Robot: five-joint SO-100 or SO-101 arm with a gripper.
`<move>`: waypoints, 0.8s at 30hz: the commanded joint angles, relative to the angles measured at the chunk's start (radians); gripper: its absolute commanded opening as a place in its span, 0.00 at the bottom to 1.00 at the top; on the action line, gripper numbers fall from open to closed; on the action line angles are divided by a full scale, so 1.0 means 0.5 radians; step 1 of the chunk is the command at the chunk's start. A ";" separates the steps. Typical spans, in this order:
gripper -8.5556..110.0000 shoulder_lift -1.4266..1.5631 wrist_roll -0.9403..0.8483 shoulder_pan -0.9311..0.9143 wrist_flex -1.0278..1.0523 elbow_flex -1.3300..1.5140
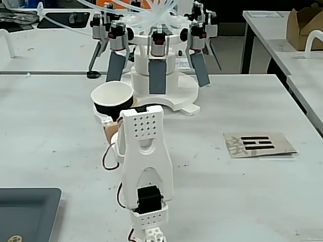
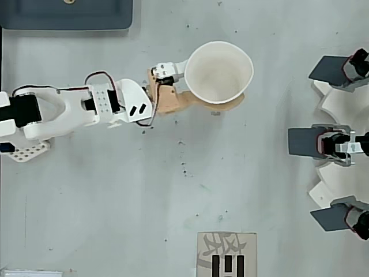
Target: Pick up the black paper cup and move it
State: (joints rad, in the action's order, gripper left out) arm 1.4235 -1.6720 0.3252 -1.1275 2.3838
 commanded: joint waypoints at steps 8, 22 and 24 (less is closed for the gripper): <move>0.14 0.420 -0.028 -0.098 -0.012 0.270; 0.13 0.838 -0.009 -0.267 0.009 0.693; 0.13 0.853 0.000 -0.301 0.009 0.712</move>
State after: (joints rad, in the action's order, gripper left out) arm 1.7917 -1.6812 0.1933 -1.1275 2.7443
